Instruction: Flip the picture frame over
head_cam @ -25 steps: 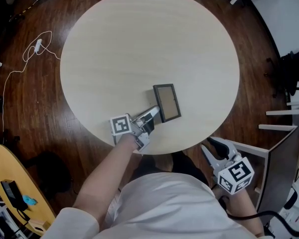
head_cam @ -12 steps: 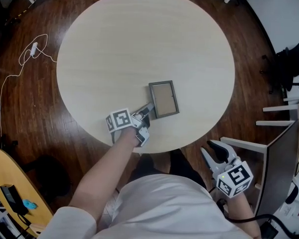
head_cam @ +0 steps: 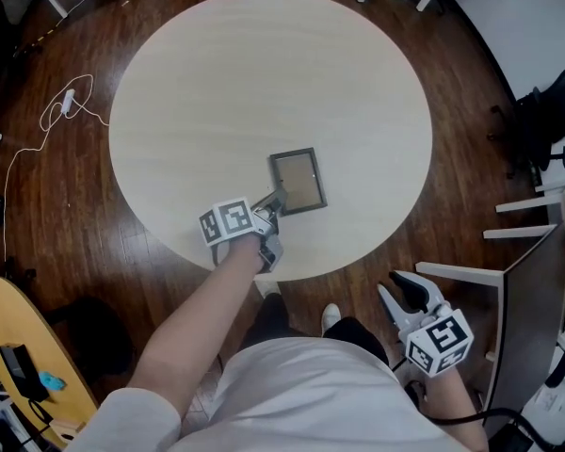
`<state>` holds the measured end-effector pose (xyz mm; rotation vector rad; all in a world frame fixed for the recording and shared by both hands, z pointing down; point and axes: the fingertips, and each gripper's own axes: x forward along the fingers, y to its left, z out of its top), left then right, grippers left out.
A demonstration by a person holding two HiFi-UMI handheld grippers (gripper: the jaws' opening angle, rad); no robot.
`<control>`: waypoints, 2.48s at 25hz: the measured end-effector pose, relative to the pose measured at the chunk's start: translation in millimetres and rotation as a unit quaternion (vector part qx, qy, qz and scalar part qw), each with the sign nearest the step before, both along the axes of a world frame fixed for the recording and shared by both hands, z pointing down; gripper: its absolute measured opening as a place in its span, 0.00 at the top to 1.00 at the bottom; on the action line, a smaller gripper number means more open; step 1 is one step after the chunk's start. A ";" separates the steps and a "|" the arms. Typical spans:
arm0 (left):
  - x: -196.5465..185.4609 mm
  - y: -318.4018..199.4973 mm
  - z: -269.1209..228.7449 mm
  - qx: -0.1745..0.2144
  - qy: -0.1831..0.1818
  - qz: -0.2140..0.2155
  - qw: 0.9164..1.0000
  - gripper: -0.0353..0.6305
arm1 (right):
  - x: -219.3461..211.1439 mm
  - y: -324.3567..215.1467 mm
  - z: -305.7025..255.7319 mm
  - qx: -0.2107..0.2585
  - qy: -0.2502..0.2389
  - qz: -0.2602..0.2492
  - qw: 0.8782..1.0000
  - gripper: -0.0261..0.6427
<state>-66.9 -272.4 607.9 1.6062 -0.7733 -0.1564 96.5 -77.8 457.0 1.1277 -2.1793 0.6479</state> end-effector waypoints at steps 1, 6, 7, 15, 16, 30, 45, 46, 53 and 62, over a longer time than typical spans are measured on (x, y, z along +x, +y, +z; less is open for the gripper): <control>2.5 6.6 -8.7 0.007 0.004 0.004 1.000 0.88 | 1.9 2.7 -1.3 0.004 -0.003 -0.002 1.000 0.80; 10.8 36.1 -69.2 0.081 0.004 0.003 0.997 0.88 | 17.8 6.7 -6.5 0.046 -0.025 -0.036 0.998 0.80; 13.5 45.5 -84.3 0.100 0.005 0.001 0.995 0.88 | 21.9 8.7 -7.2 0.055 -0.032 -0.045 0.997 0.80; 27.2 216.0 -170.5 0.211 -0.015 -0.020 0.977 0.89 | 33.3 91.8 -3.3 0.084 -0.079 -0.119 0.986 0.80; 29.7 240.3 -175.9 0.219 -0.019 -0.023 0.975 0.89 | 35.0 102.7 0.9 0.082 -0.083 -0.124 0.985 0.80; 51.3 405.9 -199.9 0.273 -0.080 0.056 0.957 0.89 | 49.8 193.5 -13.1 0.104 -0.095 -0.139 0.980 0.79; -5.8 491.9 -203.9 0.297 -0.066 0.077 0.950 0.89 | -19.1 275.6 -44.5 0.131 -0.078 -0.141 0.978 0.80; -8.3 495.7 -203.7 0.297 -0.066 0.077 0.949 0.89 | -22.0 279.5 -44.5 0.131 -0.076 -0.143 0.978 0.80; -21.4 514.5 -203.1 0.302 -0.063 0.084 0.948 0.89 | -33.3 295.8 -43.5 0.134 -0.062 -0.139 0.979 0.80; -35.0 527.7 -195.0 0.300 -0.059 0.086 0.948 0.89 | -48.4 309.5 -44.0 0.131 -0.054 -0.143 0.980 0.80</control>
